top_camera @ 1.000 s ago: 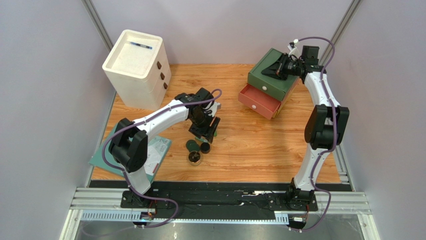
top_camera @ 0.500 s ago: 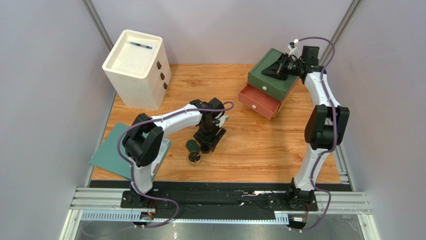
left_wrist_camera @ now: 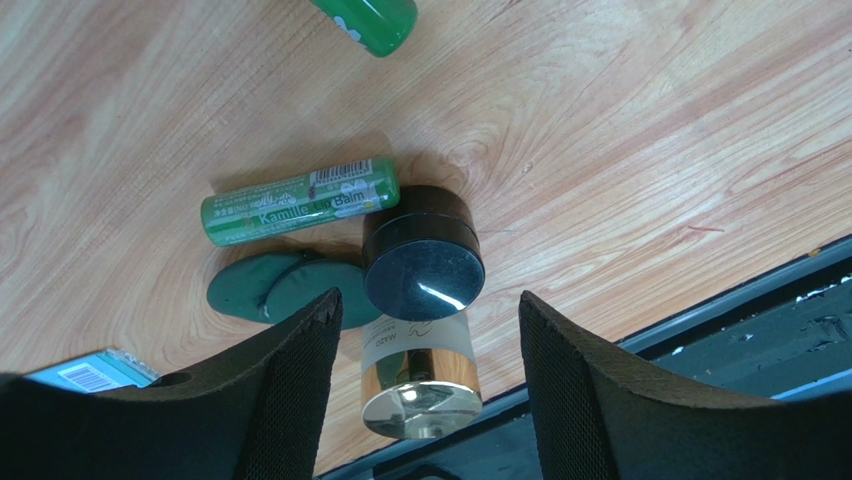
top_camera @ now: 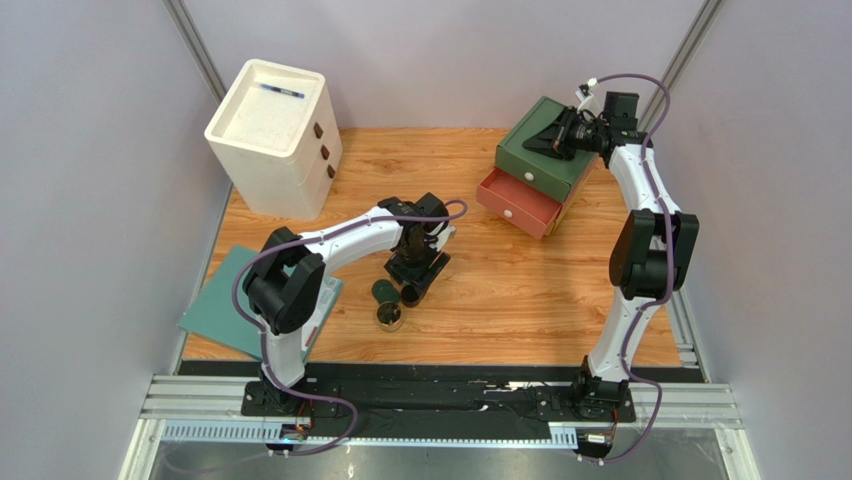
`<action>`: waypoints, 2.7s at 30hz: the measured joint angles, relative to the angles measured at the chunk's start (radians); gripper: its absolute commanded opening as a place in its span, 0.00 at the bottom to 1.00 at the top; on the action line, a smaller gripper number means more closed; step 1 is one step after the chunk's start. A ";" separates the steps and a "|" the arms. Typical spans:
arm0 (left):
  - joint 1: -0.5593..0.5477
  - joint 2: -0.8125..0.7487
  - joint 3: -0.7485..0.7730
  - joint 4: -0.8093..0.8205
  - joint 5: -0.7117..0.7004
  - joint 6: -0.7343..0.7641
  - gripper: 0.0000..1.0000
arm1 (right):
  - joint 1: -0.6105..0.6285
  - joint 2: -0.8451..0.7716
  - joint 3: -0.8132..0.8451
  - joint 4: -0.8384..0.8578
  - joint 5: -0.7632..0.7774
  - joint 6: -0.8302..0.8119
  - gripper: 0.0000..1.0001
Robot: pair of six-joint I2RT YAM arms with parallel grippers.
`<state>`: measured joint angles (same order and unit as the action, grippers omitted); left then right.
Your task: Organize the makeup
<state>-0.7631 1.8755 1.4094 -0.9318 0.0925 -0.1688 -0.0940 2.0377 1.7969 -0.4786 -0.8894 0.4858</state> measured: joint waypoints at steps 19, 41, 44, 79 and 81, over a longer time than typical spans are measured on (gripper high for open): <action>0.000 0.134 0.027 0.005 0.039 0.027 0.20 | 0.000 0.001 0.002 -0.002 -0.001 0.000 0.08; 0.038 0.134 0.557 0.081 0.143 0.035 0.00 | -0.001 0.002 0.002 -0.002 -0.003 0.000 0.08; 0.073 0.167 0.648 0.200 0.213 -0.051 0.00 | -0.001 0.003 0.002 -0.002 -0.003 0.000 0.08; 0.092 0.468 0.921 0.517 0.262 -0.285 0.76 | -0.001 0.003 0.002 0.003 -0.011 0.003 0.08; 0.093 0.457 0.903 0.515 0.246 -0.262 0.76 | -0.001 0.003 0.002 0.003 -0.011 0.003 0.08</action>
<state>-0.6704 2.3325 2.3123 -0.4171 0.3386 -0.4309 -0.0952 2.0411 1.7985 -0.4755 -0.9001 0.4892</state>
